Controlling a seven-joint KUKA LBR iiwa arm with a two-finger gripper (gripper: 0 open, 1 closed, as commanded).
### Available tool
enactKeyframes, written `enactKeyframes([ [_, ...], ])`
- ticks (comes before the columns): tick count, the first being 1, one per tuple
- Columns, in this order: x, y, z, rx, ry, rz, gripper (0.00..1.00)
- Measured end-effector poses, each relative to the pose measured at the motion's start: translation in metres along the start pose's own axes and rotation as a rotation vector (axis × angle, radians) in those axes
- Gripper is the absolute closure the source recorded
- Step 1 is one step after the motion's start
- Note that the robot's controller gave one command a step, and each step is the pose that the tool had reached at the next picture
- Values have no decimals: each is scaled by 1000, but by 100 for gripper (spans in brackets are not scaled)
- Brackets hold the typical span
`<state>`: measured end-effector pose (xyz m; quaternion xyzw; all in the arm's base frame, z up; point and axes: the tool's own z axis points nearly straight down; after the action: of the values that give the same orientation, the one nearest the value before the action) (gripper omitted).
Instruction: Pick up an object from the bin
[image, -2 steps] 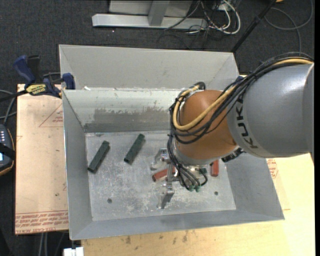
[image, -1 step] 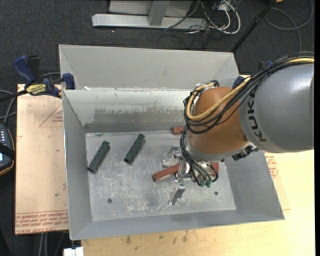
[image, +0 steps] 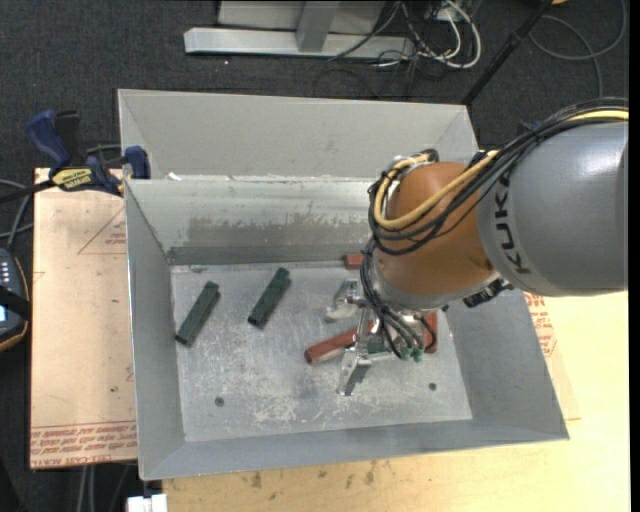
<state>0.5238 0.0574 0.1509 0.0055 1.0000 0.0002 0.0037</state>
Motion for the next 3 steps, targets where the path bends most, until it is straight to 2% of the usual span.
enactKeyframes([
  [1, 25, 0, 70, -2, 0, -212, 0],
  [2, 24, 0, 74, -4, -1, -171, 0],
  [3, -2, -40, 72, -7, 0, -287, 0],
])
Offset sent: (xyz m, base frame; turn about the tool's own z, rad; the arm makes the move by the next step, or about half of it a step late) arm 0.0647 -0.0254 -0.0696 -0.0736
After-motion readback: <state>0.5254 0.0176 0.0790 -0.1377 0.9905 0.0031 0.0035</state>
